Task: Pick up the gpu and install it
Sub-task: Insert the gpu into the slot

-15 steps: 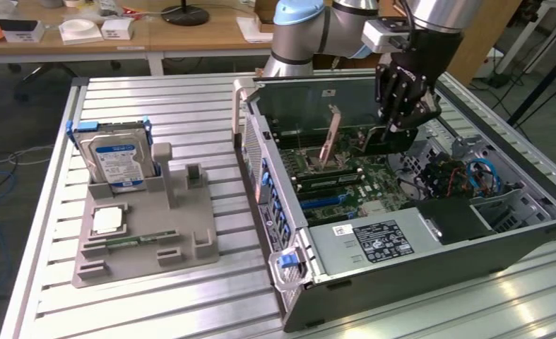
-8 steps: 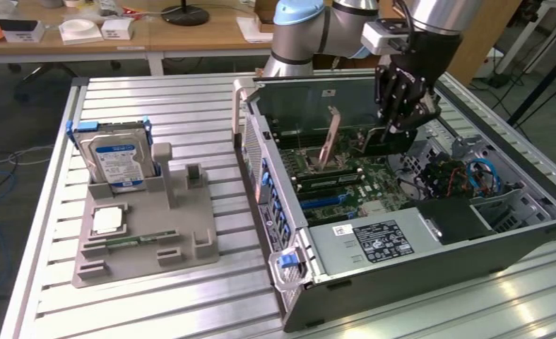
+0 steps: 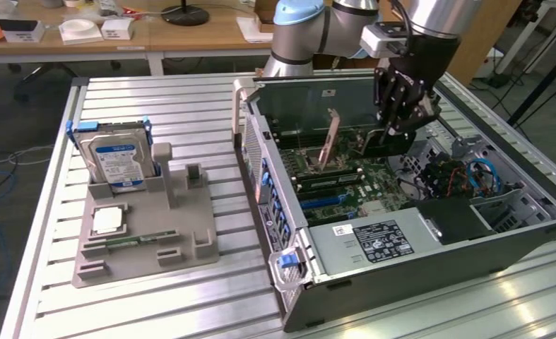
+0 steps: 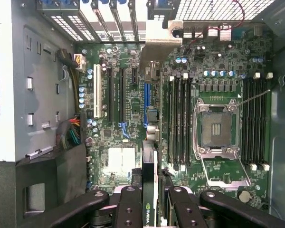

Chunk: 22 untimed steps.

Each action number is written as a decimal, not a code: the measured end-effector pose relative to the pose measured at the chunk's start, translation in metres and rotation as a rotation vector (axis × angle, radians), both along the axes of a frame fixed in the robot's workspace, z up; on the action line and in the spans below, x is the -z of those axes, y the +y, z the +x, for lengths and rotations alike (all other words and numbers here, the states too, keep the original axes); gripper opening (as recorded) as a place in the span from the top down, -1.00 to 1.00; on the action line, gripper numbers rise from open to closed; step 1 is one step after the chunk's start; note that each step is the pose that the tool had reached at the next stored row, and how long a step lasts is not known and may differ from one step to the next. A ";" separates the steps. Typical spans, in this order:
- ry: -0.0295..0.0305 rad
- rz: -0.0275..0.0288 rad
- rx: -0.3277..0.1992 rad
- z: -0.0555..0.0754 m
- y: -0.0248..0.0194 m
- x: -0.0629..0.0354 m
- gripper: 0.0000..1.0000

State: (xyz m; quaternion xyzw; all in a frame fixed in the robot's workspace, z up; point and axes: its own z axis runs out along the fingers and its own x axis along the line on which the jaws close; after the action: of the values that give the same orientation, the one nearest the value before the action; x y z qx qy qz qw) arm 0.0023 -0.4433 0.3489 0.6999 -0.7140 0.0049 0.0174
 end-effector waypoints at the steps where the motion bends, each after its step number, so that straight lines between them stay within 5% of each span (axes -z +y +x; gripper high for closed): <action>1: 0.0000 -0.0001 0.000 0.000 0.0000 0.0002 0.48; 11: -0.0001 0.0003 0.000 -0.002 0.0000 0.0036 0.48; 22: 0.0000 -0.0005 0.000 -0.012 0.0001 0.0223 0.48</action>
State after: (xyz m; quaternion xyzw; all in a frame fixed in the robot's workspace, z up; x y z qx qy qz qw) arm -0.0098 -0.4432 0.3266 0.6998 -0.7141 0.0051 0.0176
